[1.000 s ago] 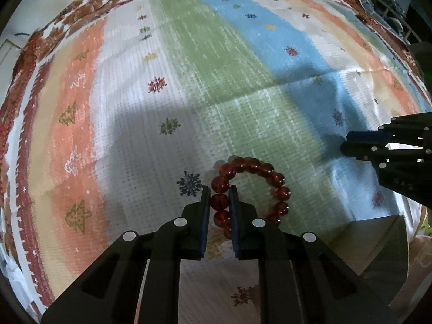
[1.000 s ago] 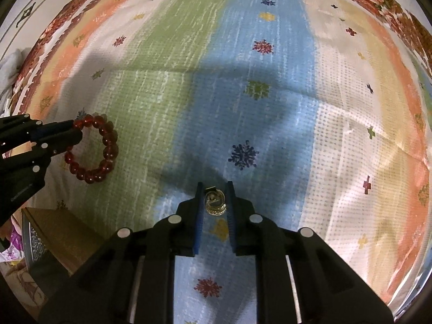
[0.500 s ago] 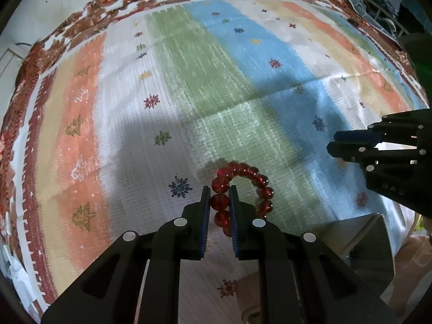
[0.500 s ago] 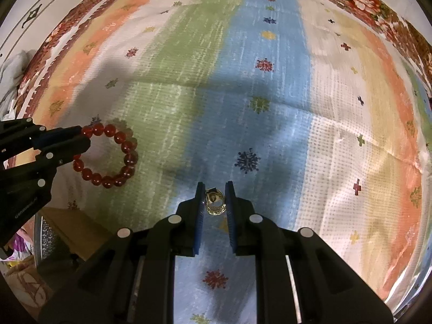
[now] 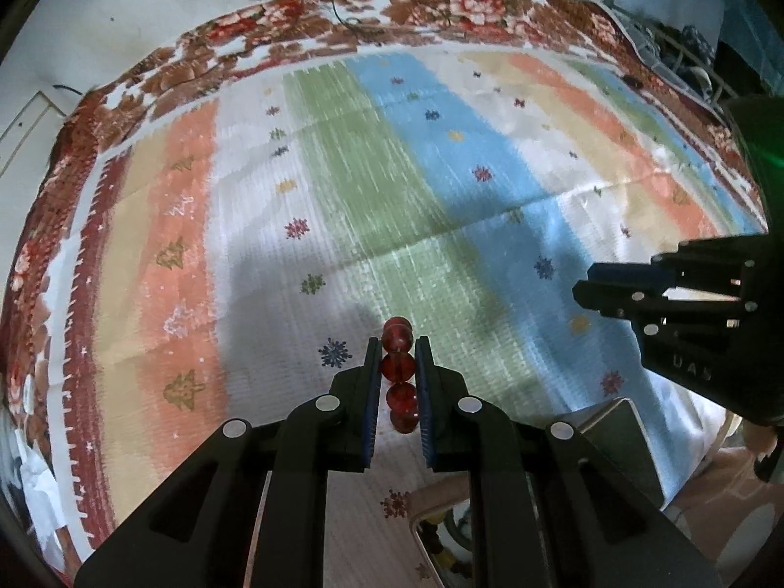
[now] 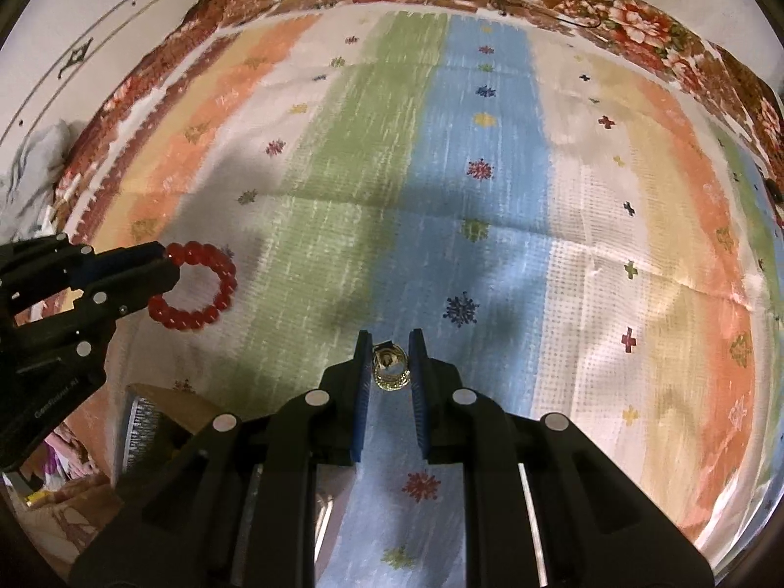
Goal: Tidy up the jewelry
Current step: 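Lift the bracelet and ring with both tools and carry them over the tin, then open both tools to drop the dark-red bracelet and gold ring into the tin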
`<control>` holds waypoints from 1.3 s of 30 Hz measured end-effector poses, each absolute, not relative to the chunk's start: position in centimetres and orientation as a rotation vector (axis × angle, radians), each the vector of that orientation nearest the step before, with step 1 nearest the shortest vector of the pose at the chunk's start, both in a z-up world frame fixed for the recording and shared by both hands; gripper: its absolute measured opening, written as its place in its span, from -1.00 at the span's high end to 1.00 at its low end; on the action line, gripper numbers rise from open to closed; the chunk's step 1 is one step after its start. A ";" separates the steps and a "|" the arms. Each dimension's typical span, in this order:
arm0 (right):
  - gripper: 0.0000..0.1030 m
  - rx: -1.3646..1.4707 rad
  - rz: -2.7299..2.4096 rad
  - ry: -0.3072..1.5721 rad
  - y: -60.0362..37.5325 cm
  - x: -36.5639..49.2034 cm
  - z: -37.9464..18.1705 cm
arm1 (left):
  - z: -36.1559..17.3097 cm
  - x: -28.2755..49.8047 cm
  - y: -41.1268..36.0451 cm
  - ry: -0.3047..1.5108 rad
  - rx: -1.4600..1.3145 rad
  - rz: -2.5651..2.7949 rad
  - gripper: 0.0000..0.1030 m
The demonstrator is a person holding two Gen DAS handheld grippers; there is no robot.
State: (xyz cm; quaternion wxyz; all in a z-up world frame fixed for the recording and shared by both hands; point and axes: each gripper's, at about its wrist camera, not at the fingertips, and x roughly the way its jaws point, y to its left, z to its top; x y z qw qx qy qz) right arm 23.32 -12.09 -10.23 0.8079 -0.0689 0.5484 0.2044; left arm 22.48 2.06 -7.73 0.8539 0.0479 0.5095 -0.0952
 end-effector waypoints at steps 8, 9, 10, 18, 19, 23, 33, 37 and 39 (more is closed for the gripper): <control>0.68 -0.108 0.464 1.120 -11.9 21.4 -7.5 | -5.3 20.8 2.2 1.012 0.071 -0.203 0.75; 0.68 -0.102 0.468 1.115 -11.8 21.1 -7.2 | -5.0 20.5 2.1 1.009 0.075 -0.206 0.75; 0.68 -0.099 0.471 1.111 -11.8 21.0 -7.0 | -4.8 20.2 2.2 1.003 0.076 -0.206 0.75; 0.68 -0.097 0.491 1.095 -11.5 19.3 -6.0 | -3.4 18.0 2.1 0.958 0.063 -0.209 0.75; 0.68 -0.097 0.491 1.093 -11.5 19.1 -5.9 | -3.2 17.6 2.1 0.953 0.062 -0.209 0.75; 0.68 -0.093 0.499 1.091 -11.8 18.0 -5.8 | -2.4 15.9 1.8 0.923 0.062 -0.214 0.75; 0.68 -0.096 0.538 1.075 -12.5 14.6 -5.2 | -1.5 12.0 1.1 0.883 0.067 -0.227 0.74; 0.68 -0.090 0.559 1.074 -12.8 13.1 -5.2 | -1.6 10.6 0.9 0.878 0.058 -0.231 0.74; 0.68 -0.084 0.564 1.075 -12.9 12.7 -5.2 | -1.9 10.2 0.7 0.882 0.058 -0.233 0.74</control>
